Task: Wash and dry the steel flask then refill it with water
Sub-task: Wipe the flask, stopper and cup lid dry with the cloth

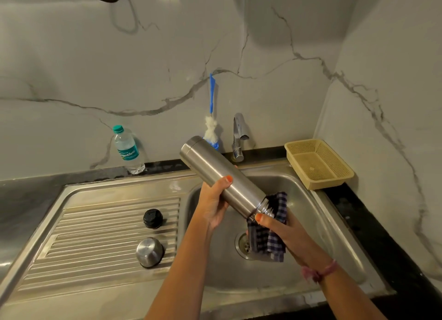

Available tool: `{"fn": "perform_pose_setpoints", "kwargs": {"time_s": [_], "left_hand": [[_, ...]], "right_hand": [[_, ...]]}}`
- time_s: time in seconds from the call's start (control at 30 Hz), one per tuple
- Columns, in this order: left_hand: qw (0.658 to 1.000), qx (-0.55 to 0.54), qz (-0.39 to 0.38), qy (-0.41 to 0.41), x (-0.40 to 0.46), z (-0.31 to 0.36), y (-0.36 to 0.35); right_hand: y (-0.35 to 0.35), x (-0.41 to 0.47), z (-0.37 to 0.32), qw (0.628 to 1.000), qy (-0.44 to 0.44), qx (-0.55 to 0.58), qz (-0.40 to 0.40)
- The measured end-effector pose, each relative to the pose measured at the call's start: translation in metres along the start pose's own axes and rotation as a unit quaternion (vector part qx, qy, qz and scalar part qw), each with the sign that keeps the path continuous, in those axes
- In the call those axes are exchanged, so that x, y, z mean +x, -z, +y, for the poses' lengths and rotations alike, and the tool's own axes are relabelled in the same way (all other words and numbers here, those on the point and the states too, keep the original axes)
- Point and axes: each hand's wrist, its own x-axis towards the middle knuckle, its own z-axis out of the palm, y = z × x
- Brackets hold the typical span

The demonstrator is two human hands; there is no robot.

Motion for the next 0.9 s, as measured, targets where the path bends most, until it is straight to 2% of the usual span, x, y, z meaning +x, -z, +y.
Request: {"fn": "perform_pose_setpoints", "kwargs": {"time_s": [0.1, 0.17, 0.2, 0.3, 0.33, 0.37, 0.43, 0.47, 0.57, 0.67, 0.8, 0.9], "left_hand": [[0.999, 0.016, 0.047, -0.005, -0.003, 0.004, -0.010], [0.995, 0.013, 0.094, 0.001, -0.004, 0.003, -0.018], [0.993, 0.009, 0.116, 0.007, -0.003, 0.002, -0.021], [0.983, -0.018, 0.180, 0.032, 0.000, 0.002, -0.030], [0.980, -0.021, 0.195, 0.036, 0.000, 0.003, -0.031], [0.978, -0.017, 0.204, 0.037, 0.000, 0.003, -0.032], [0.976, 0.007, 0.213, 0.032, 0.002, 0.001, -0.033], [0.977, 0.018, 0.212, 0.030, 0.001, 0.001, -0.033], [0.981, 0.018, 0.189, 0.033, 0.001, 0.002, -0.033], [0.987, 0.000, 0.156, 0.037, 0.000, 0.007, -0.029], [0.996, 0.002, 0.091, 0.023, -0.002, 0.009, -0.023], [1.000, -0.019, 0.023, 0.007, 0.001, 0.008, -0.018]], "right_hand": [[0.000, 0.006, 0.004, 0.985, 0.032, -0.169, 0.030], [-0.002, 0.009, 0.010, 0.935, 0.115, -0.329, 0.066], [-0.005, 0.010, 0.013, 0.893, 0.150, -0.413, 0.099], [-0.013, 0.008, 0.027, 0.715, 0.236, -0.627, 0.201], [-0.016, 0.007, 0.030, 0.677, 0.258, -0.654, 0.215], [-0.017, 0.007, 0.035, 0.664, 0.268, -0.663, 0.219], [-0.017, 0.009, 0.040, 0.678, 0.258, -0.657, 0.203], [-0.017, 0.011, 0.038, 0.708, 0.235, -0.638, 0.190], [-0.017, 0.017, 0.017, 0.837, 0.106, -0.517, 0.148], [-0.006, 0.026, 0.006, 0.905, 0.046, -0.415, 0.084], [0.003, 0.025, -0.008, 0.972, -0.012, -0.224, -0.066], [0.003, 0.016, -0.018, 0.982, -0.096, -0.055, -0.156]]}}
